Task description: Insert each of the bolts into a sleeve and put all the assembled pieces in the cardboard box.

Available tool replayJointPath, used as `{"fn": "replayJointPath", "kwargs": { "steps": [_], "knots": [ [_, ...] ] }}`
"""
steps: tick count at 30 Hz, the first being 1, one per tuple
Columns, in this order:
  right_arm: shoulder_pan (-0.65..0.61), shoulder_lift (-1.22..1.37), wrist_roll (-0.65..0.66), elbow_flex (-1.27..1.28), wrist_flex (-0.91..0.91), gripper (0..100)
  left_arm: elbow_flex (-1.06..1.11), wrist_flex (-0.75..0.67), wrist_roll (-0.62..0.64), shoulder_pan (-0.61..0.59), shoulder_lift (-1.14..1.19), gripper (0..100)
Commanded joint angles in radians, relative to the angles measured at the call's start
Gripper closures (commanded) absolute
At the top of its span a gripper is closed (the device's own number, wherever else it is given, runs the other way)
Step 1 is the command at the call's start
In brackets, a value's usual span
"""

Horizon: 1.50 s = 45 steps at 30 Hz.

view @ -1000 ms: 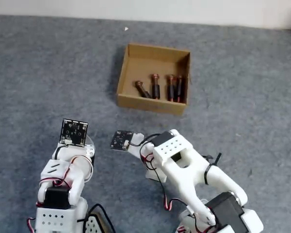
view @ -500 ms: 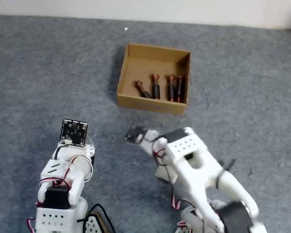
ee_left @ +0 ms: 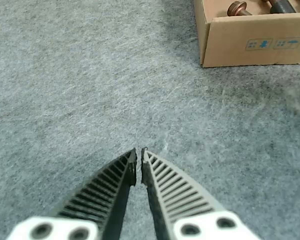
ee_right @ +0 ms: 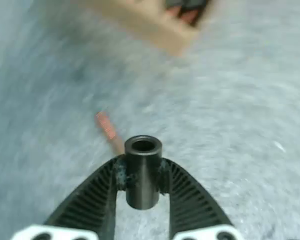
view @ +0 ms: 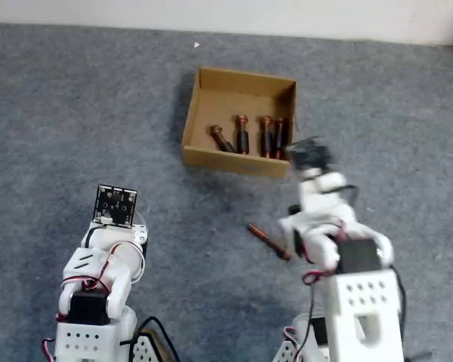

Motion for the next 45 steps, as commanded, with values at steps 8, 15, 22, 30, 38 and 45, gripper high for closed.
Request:
{"fn": "replayJointPath", "kwargs": {
  "steps": [8,15,22,30,38,45],
  "knots": [
    [0.321,-0.214,-0.245,0.251,-0.291,99.4,-0.113,-0.009,-0.141,-0.005,-0.005,95],
    [0.447,-0.266,-0.299,0.361,-0.383,99.4,-0.245,0.129,-0.206,0.197,-0.004,95],
    [0.507,-0.295,-0.302,0.367,-0.383,99.4,-0.340,0.135,-0.281,0.375,0.119,95],
    [0.515,-0.295,-0.302,0.369,-0.384,99.4,-0.573,0.068,-0.410,0.509,0.685,87],
    [0.515,-0.295,-0.302,0.369,-0.384,99.4,-0.829,-0.008,-0.491,0.611,1.184,80],
    [0.516,-0.295,-0.301,0.369,-0.384,99.4,-0.986,-0.063,-0.600,0.733,1.500,81]
  ]
}}
